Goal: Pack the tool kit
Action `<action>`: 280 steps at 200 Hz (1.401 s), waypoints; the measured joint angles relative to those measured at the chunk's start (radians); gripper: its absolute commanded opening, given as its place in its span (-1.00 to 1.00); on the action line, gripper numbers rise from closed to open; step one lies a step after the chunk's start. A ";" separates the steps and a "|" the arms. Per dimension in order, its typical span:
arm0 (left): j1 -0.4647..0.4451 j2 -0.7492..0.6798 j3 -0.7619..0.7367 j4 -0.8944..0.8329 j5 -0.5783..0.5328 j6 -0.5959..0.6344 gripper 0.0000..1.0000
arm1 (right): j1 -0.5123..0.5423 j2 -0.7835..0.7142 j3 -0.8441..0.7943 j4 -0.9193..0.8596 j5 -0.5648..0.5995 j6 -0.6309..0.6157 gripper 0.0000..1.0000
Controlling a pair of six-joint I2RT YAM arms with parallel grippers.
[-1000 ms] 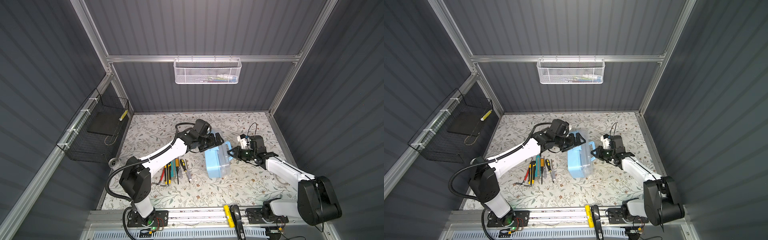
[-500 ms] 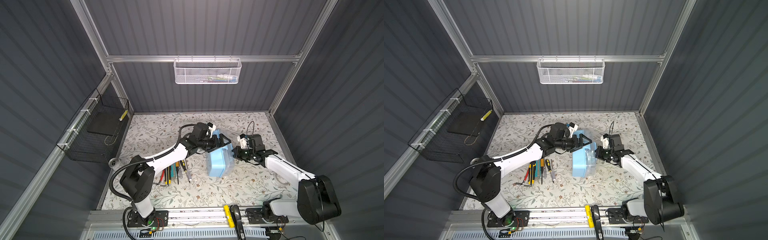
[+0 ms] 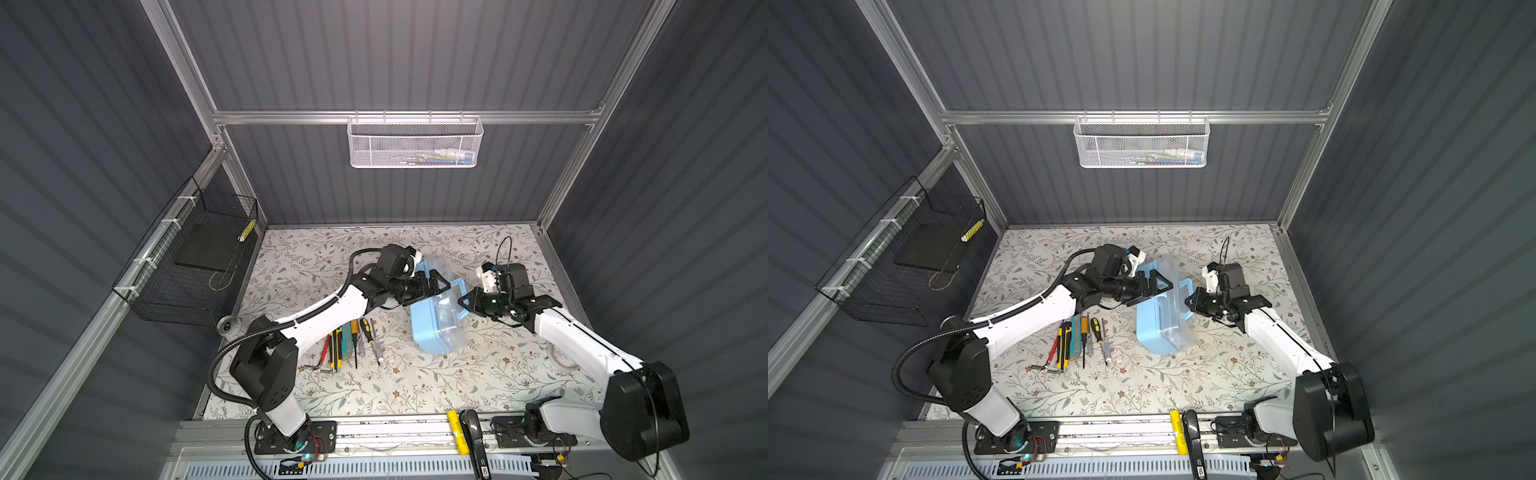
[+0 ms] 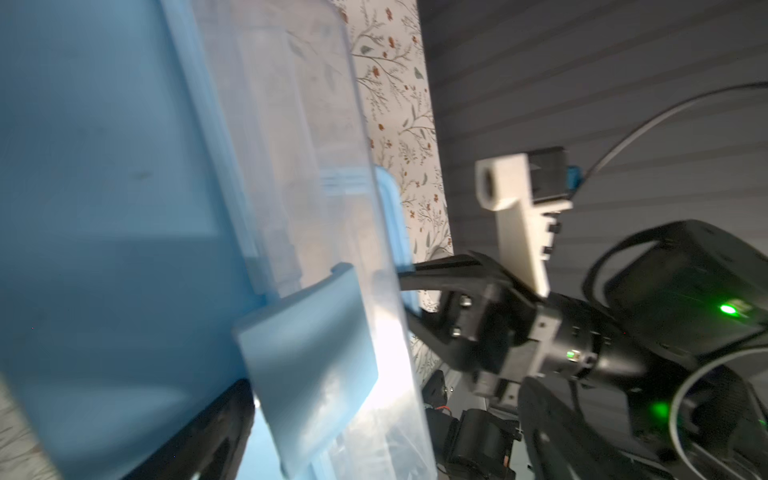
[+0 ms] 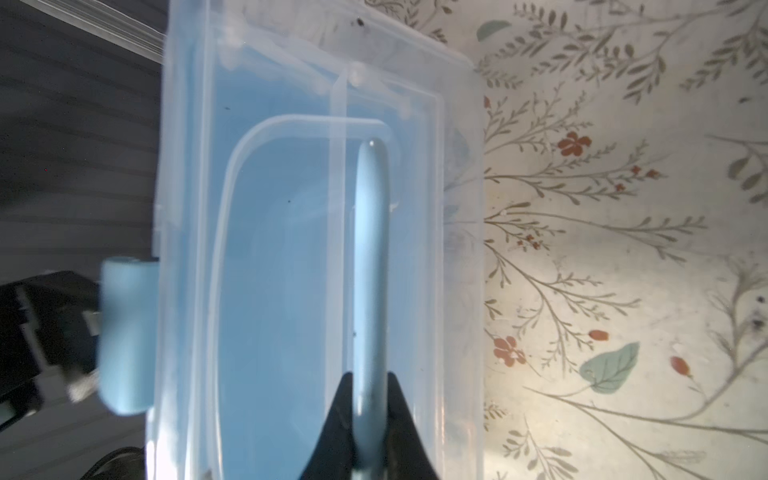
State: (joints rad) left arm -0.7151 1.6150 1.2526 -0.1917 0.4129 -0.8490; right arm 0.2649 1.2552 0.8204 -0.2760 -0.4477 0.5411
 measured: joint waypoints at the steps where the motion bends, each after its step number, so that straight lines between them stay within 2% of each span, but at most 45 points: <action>1: 0.002 -0.003 -0.003 -0.001 -0.002 0.001 0.99 | 0.000 -0.002 0.001 0.000 0.000 0.000 -1.00; 34: 0.076 -0.132 -0.081 -0.046 -0.067 0.027 0.99 | 0.013 -0.035 0.062 -0.015 -0.011 -0.003 -1.00; 73: 0.079 -0.246 -0.188 -0.007 -0.124 0.035 0.99 | 0.034 -0.018 0.066 -0.048 0.032 -0.001 -1.00; 132: 0.074 -0.269 -0.300 -0.026 -0.216 0.058 0.99 | 0.103 0.042 0.064 -0.017 0.050 0.033 -1.00; 186: 0.074 -0.259 -0.329 -0.043 -0.284 0.090 0.99 | 0.114 0.062 0.101 -0.047 0.072 0.029 -1.00; 232: 0.074 -0.173 -0.332 -0.042 -0.328 0.090 0.99 | 0.056 0.061 0.102 -0.023 -0.022 0.069 -1.00; 280: 0.074 -0.087 -0.332 -0.039 -0.335 0.090 0.99 | -0.046 0.030 0.030 0.099 -0.177 0.161 -1.00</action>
State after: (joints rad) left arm -0.6407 1.5284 0.9207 -0.2302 0.0780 -0.7593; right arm 0.2192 1.2854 0.8505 -0.1768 -0.6250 0.7017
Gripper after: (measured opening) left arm 0.995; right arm 0.115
